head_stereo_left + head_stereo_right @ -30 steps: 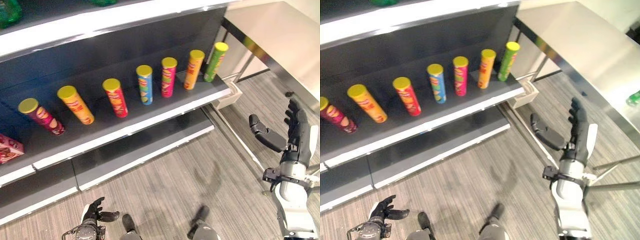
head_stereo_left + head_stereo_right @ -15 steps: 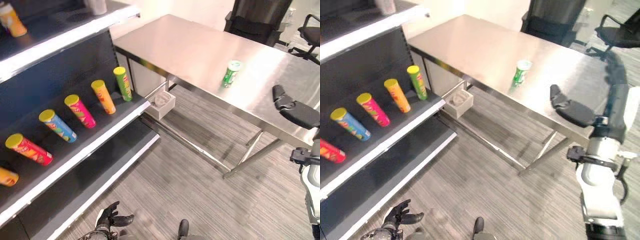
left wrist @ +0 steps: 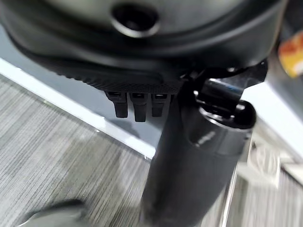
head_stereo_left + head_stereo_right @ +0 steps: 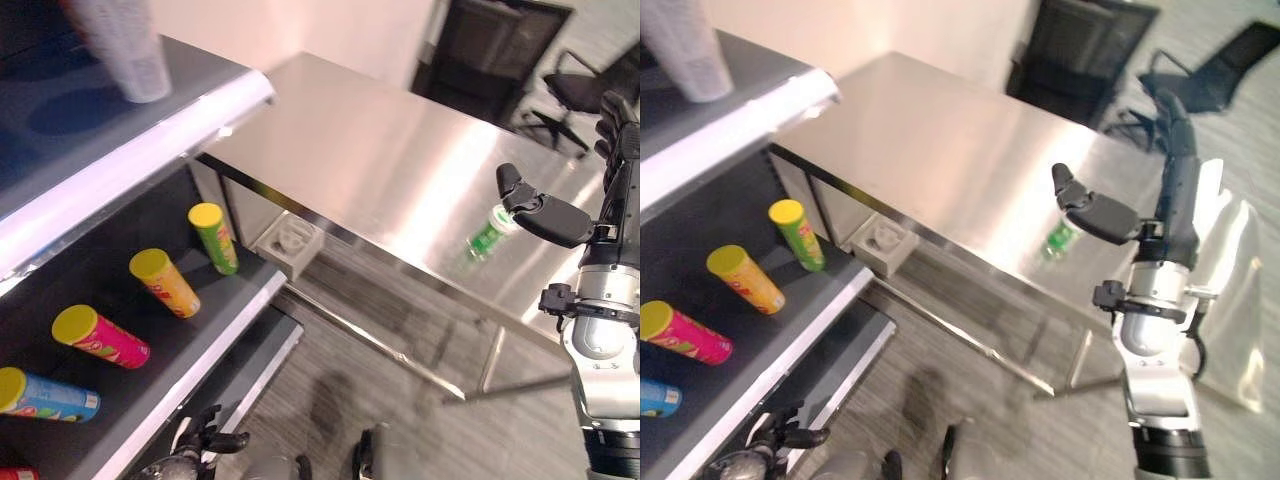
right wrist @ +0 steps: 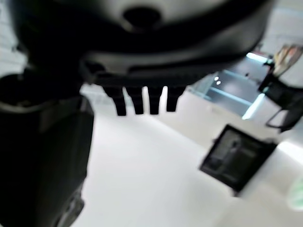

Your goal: Put the goods on the table back onto the shelves and tidy them up.

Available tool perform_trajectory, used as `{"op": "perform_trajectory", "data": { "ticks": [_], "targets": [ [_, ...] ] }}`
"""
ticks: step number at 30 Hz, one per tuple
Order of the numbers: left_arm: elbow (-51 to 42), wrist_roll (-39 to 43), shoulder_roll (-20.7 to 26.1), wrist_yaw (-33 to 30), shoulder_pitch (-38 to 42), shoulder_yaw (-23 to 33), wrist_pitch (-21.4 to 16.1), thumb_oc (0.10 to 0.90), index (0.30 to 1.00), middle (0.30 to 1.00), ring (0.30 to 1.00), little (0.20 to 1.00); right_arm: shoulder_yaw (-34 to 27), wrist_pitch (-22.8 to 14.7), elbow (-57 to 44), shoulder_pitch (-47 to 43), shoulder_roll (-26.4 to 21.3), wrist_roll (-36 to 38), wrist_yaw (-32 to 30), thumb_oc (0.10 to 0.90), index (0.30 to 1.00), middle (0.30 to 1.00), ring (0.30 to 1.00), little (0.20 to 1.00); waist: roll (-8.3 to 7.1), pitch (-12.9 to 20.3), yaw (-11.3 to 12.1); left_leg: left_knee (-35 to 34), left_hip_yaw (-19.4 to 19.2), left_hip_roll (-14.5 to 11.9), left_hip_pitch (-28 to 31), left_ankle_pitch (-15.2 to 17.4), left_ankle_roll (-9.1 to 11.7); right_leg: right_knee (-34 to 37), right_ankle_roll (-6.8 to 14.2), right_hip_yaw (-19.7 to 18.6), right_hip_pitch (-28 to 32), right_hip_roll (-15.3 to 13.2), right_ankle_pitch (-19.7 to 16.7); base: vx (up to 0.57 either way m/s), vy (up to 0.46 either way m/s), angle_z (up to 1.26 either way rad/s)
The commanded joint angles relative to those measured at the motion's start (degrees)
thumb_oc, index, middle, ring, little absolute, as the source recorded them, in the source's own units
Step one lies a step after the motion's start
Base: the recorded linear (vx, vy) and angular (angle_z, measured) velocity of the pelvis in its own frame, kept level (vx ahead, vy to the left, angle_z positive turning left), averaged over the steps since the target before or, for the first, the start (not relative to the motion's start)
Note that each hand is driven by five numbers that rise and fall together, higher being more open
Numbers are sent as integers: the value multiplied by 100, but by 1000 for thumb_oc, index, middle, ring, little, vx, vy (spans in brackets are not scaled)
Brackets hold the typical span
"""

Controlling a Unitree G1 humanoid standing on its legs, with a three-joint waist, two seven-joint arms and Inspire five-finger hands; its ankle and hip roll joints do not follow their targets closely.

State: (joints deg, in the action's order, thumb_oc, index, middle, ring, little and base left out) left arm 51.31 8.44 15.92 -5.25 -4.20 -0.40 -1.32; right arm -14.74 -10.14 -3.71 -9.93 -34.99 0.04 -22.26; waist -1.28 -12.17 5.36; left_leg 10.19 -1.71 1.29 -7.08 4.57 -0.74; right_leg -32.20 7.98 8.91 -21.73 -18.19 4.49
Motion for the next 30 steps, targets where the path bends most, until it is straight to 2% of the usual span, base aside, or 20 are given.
{"op": "perform_trajectory", "data": {
  "ticks": [1, 2, 3, 8, 14, 19, 21, 22, 23, 28, 30],
  "targets": [
    [-147, -141, 218, -60, -92, -329, -255, 800, 900, 900, 900, 900, -772, -44, -580, 19, -693, -37, -235, 800, 900, 900, 900, 900, -246, 239, -253, -1515, 145, -270, 854, -399, 324, 3405, 496, -690, 1538, 509, -1035, 236, -445, 113],
    [-70, -112, 186, -99, -74, -287, -261, 800, 900, 900, 900, 900, -859, -65, -640, 108, -633, 21, -218, 800, 900, 900, 900, 900, -306, 301, -279, -1503, 178, -332, 885, -423, 389, 3383, 484, -709, 1600, 534, -1049, 202, -460, 146],
    [-122, -34, 140, -63, -130, -260, -262, 800, 900, 900, 900, 900, -960, -78, -694, 210, -637, 109, -124, 800, 900, 900, 900, 900, -297, 362, -276, -1498, 256, -495, 916, -433, 505, 3402, 414, -627, 1721, 633, -976, 181, -437, 165],
    [-57, 141, -75, 75, -336, -278, -182, 800, 900, 900, 900, 900, -1067, -174, -808, 339, -758, 404, 49, 800, 900, 900, 900, 900, -82, 450, -304, -1373, 584, -1065, 821, -643, 858, 3674, 115, -163, 2274, 1139, -605, 59, -383, 49],
    [-35, 96, -130, 125, -409, -354, -139, 800, 900, 900, 900, 900, -1159, -267, -945, 530, -709, 616, 140, 800, 900, 900, 900, 900, 56, 449, -354, -1355, 670, -1374, 853, -774, 1069, 3720, -76, 150, 2606, 1470, -294, 27, -197, 29],
    [74, 67, -101, 119, -427, -354, -114, 800, 900, 900, 900, 900, -1084, -428, -993, 568, -689, 1085, 322, 800, 900, 900, 900, 900, 74, 439, -340, -1332, 657, -1528, 871, -905, 1164, 3720, -166, 269, 2714, 1640, -186, -23, -105, 10],
    [71, 66, -69, 121, -344, -358, -114, 800, 900, 900, 900, 900, -1103, -445, -1003, 665, -735, 1407, 493, 800, 900, 900, 900, 900, 17, 351, -441, -1212, 315, -1579, 658, -1005, 1115, 3720, -170, 390, 2706, 1596, -169, -84, -39, 7],
    [73, 66, -68, 122, -341, -358, -113, 800, 900, 900, 900, 900, -1110, -447, -999, 665, -737, 1421, 504, 800, 900, 900, 900, 900, 11, 355, -439, -1196, 313, -1570, 644, -999, 1111, 3720, -167, 388, 2699, 1588, -169, -110, -27, 23],
    [72, 40, -48, 183, -321, -320, -97, 800, 900, 900, 900, 900, -1141, -476, -1039, 731, -683, 1840, 761, 800, 900, 900, 900, 900, -43, 340, -490, -1030, -206, -1562, 583, -860, 944, 3720, -145, 477, 2694, 1545, -180, -66, -3, 23],
    [358, -258, -60, 346, -285, -364, -95, 800, 900, 900, 900, 900, -1229, -548, -1171, 1047, -612, 2752, 1493, 800, 900, 900, 900, 900, -4, 440, -590, -1302, -505, -1504, 735, -887, 957, 3720, -75, 443, 2651, 1501, -262, 10, 66, 3],
    [464, -380, -13, 428, -203, -379, -151, 800, 900, 900, 900, 900, -1165, -493, -1287, 1192, -773, 3100, 1962, 800, 900, 900, 900, 900, 15, 495, -685, -1464, -576, -1393, 825, -848, 942, 3720, 13, 353, 2541, 1385, -368, 35, 152, -13]
  ]
}}
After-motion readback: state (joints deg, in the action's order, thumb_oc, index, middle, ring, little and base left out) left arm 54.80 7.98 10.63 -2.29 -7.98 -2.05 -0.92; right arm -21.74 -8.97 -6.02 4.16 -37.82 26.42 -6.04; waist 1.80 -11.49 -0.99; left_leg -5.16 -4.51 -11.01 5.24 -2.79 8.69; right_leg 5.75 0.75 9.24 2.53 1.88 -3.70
